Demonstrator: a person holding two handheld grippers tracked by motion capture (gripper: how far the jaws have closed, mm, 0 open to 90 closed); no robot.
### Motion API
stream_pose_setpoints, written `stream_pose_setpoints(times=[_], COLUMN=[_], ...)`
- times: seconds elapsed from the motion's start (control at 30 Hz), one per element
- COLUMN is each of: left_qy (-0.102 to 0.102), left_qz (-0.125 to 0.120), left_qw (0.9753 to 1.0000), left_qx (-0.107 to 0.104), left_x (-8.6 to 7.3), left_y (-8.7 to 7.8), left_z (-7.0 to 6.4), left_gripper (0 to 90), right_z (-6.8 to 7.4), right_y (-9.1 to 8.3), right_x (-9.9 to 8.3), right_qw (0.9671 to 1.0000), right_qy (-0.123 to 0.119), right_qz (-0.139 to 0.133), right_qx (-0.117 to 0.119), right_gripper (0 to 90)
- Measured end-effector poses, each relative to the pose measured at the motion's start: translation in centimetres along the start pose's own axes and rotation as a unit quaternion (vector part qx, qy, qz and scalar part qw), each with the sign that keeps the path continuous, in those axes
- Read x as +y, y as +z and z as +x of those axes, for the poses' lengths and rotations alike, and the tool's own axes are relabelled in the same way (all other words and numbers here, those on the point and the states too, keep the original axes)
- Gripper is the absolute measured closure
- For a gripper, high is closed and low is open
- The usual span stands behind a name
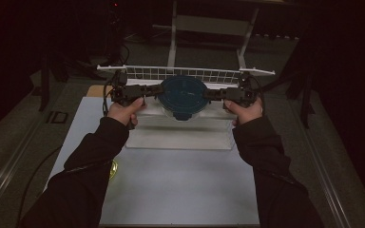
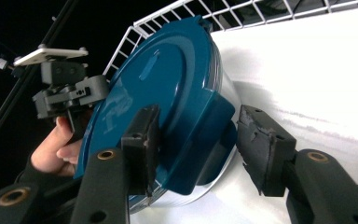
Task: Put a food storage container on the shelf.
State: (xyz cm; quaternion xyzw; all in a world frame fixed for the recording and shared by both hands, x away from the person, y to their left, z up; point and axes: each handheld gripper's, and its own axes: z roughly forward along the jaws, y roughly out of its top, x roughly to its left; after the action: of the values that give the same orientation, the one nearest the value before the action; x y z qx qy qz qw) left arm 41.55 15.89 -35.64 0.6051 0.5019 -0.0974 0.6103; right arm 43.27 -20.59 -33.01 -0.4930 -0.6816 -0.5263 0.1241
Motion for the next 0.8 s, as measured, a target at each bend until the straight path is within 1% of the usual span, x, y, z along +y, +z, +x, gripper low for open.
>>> stream_pose_setpoints(times=[0.03, 0.07, 0.1, 0.13, 0.17, 0.2, 0.23, 0.27, 0.3, 0.33, 0.37, 0.4, 0.43, 0.5, 0.53, 0.57, 0.63, 0.7, 0.73, 0.77, 0.8], left_qy=[0.025, 0.040, 0.046, 0.046, 0.052, 0.052, 0.060, 0.065, 0.072, 0.079, 0.089, 0.089, 0.117, 0.142, 0.142, 0.168, 0.180, 0.193, 0.193, 0.205, 0.205], left_qz=[0.000, 0.000, 0.000, 0.000, -0.001, -0.001, -0.010, -0.007, -0.004, -0.005, -0.005, -0.005, 0.000, -0.001, -0.001, 0.004, 0.017, 0.024, 0.024, 0.021, 0.021], left_qw=[0.9995, 0.9989, 0.9985, 0.9985, 0.9982, 0.9982, 0.9976, 0.9977, 0.9974, 0.9968, 0.9960, 0.9960, 0.9931, 0.9897, 0.9897, 0.9855, 0.9834, 0.9807, 0.9807, 0.9783, 0.9783], left_qx=[0.018, 0.025, 0.028, 0.028, 0.031, 0.031, 0.032, 0.020, 0.009, 0.007, 0.010, 0.010, 0.013, 0.018, 0.018, 0.024, 0.014, 0.020, 0.020, 0.020, 0.020], left_x=[0.1, 0.2, 0.2, 0.2, 0.3, 0.3, 0.5, 0.6, 0.6, 0.5, 0.4, 0.4, 0.0, -0.7, -0.7, -1.4, -2.0, -2.9, -2.9, -3.8, -3.8], left_y=[-0.1, -0.2, -0.4, -0.4, -0.6, -0.6, -1.3, -1.6, -1.9, -2.1, -2.3, -2.3, -2.7, -3.0, -3.0, -3.3, -3.4, -3.5, -3.5, -3.7, -3.7], left_z=[-0.5, -0.9, -1.1, -1.1, -1.2, -1.2, -1.6, -1.7, -1.8, -1.9, -2.2, -2.2, -2.8, -3.5, -3.5, -4.2, -4.7, -5.2, -5.2, -5.7, -5.7], left_gripper=[47.6, 42.0, 41.3, 40.5, 40.5, 38.4, 37.5, 36.8, 35.5, 33.0, 32.4, 31.8, 27.5, 22.0, 18.5, 13.4, 10.4, 1.5, 1.1, 1.1, 1.0], right_z=[0.0, 0.2, 0.4, 0.5, 0.5, 0.5, 1.1, 1.2, 1.4, 1.6, 1.8, 1.9, 2.1, 2.4, 2.4, 2.8, 3.0, 3.2, 3.2, 3.4, 3.4], right_y=[0.1, 0.0, 0.0, -0.2, -0.2, -0.2, -0.3, -0.4, -0.4, -0.5, -0.7, -0.8, -0.9, -1.3, -1.3, -1.6, -1.9, -2.2, -2.2, -2.5, -2.5], right_x=[0.0, 0.1, 0.1, 0.1, 0.1, 0.1, 0.0, -0.1, -0.2, -0.4, -0.5, -0.6, -0.8, -1.1, -1.1, -1.5, -1.8, -2.2, -2.2, -2.7, -2.7], right_qw=[1.0000, 0.9999, 0.9997, 0.9995, 0.9995, 0.9995, 0.9984, 0.9981, 0.9974, 0.9966, 0.9960, 0.9953, 0.9946, 0.9938, 0.9938, 0.9913, 0.9896, 0.9894, 0.9894, 0.9887, 0.9887], right_qy=[-0.001, -0.014, -0.018, -0.026, -0.026, -0.026, -0.047, -0.052, -0.062, -0.071, -0.076, -0.083, -0.088, -0.095, -0.095, -0.112, -0.121, -0.120, -0.120, -0.127, -0.127], right_qz=[-0.002, -0.002, -0.003, -0.004, -0.004, -0.004, -0.003, -0.002, -0.001, -0.004, -0.008, -0.012, -0.015, -0.022, -0.022, -0.023, -0.026, -0.030, -0.030, -0.028, -0.028], right_qx=[-0.001, -0.008, -0.014, -0.018, -0.018, -0.018, -0.031, -0.034, -0.037, -0.041, -0.046, -0.049, -0.052, -0.054, -0.054, -0.065, -0.074, -0.076, -0.076, -0.074, -0.074], right_gripper=[49.4, 49.6, 50.6, 50.9, 50.9, 50.9, 50.0, 49.4, 48.7, 48.5, 49.3, 49.5, 49.6, 50.6, 50.6, 51.1, 52.5, 53.7, 53.7, 54.0, 54.0])
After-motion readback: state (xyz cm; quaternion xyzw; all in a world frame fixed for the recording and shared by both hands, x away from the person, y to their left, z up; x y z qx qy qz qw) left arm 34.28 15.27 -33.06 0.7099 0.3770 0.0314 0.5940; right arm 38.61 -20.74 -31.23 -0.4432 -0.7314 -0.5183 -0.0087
